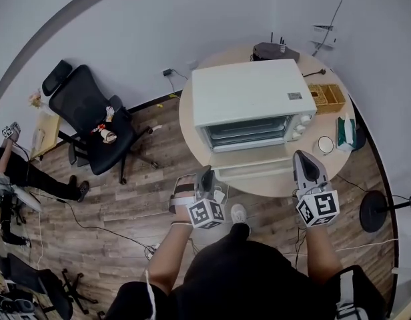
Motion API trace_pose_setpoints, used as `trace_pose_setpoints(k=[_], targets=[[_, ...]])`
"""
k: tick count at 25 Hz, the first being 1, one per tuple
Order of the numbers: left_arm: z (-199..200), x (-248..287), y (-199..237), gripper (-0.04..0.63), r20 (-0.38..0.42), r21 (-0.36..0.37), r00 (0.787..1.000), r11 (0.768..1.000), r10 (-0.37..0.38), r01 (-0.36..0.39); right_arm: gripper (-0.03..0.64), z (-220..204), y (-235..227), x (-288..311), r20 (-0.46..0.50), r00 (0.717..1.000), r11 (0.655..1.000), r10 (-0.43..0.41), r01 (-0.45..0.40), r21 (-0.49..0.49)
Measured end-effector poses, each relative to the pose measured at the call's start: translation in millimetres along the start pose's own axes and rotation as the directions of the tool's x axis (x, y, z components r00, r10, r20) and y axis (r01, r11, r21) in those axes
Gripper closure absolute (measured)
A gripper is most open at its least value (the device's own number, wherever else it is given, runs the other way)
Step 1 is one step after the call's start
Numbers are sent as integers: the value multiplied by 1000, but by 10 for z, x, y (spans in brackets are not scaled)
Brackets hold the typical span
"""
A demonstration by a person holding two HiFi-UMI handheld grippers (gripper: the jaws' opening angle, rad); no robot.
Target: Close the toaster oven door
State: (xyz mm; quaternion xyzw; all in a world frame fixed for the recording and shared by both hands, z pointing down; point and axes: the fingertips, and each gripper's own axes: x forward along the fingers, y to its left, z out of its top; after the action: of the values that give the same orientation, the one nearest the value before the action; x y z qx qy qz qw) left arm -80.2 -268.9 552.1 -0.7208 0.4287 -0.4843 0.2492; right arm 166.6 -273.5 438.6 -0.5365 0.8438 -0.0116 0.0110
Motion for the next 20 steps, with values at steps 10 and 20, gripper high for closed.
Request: trace_pose_setpoints(k=[10, 20], targets=[[56, 134, 277, 552, 27, -26, 1000, 1000, 14, -14, 617, -9, 48, 161, -18, 998, 998, 63, -63, -6], [105, 325, 531, 543, 26, 16, 999, 999, 30, -30, 617, -29, -3, 213, -34, 995, 996, 90, -91, -25]])
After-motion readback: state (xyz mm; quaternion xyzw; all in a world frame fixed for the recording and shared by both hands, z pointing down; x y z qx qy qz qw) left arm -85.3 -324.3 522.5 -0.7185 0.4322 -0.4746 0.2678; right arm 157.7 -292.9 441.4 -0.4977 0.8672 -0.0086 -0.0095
